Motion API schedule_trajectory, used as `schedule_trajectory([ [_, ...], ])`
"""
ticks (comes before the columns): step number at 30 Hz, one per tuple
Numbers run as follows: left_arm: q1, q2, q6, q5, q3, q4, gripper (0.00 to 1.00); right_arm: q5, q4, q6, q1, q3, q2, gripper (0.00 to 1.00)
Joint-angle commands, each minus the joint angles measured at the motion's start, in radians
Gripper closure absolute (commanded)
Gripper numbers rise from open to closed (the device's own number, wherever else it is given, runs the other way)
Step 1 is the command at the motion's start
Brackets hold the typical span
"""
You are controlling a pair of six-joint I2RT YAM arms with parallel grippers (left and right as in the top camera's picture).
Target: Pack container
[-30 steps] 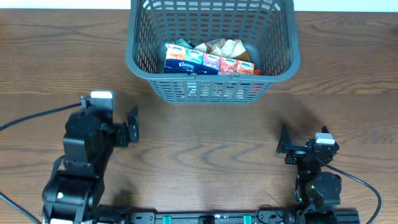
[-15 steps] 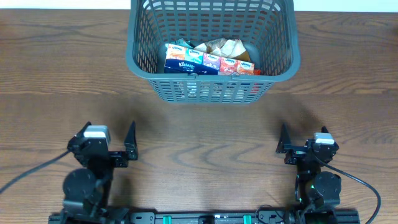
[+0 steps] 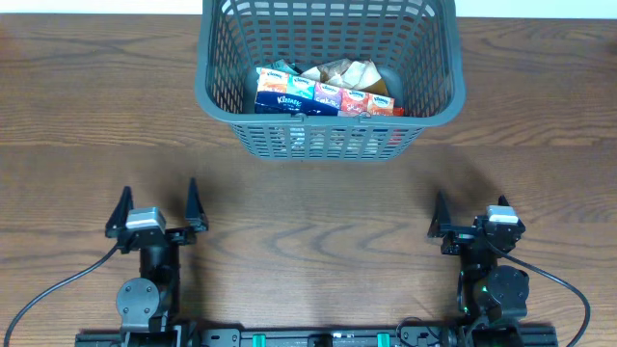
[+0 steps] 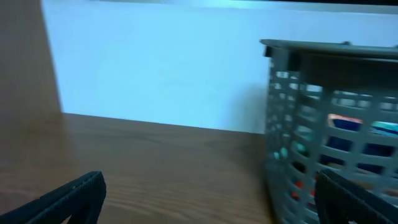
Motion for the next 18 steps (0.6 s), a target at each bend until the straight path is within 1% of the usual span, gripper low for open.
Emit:
schedule_trajectory([
  [1,0.013,-0.016,0.014,-0.034,-0.002,-0.04,0.01,-0.004,0.0,-0.005,0.008,-0.006,-0.007,0.01],
  [3,0.01,-0.034,0.003,-0.022,-0.002,-0.111,0.01,-0.004,0.0,-0.005,0.008,-0.006,-0.007,0.01],
  [5,0.007,-0.061,-0.035,-0.022,-0.002,-0.187,0.01,-0.004,0.0,-0.005,0.008,-0.006,-0.007,0.01],
  [10,-0.006,-0.06,-0.05,-0.002,-0.002,-0.291,0.01,-0.004,0.0,-0.005,0.008,-0.006,-0.007,0.01],
  [18,-0.017,-0.06,-0.049,0.011,-0.002,-0.3,0.01,-0.003,0.0,-0.005,0.008,-0.006,-0.007,0.01],
])
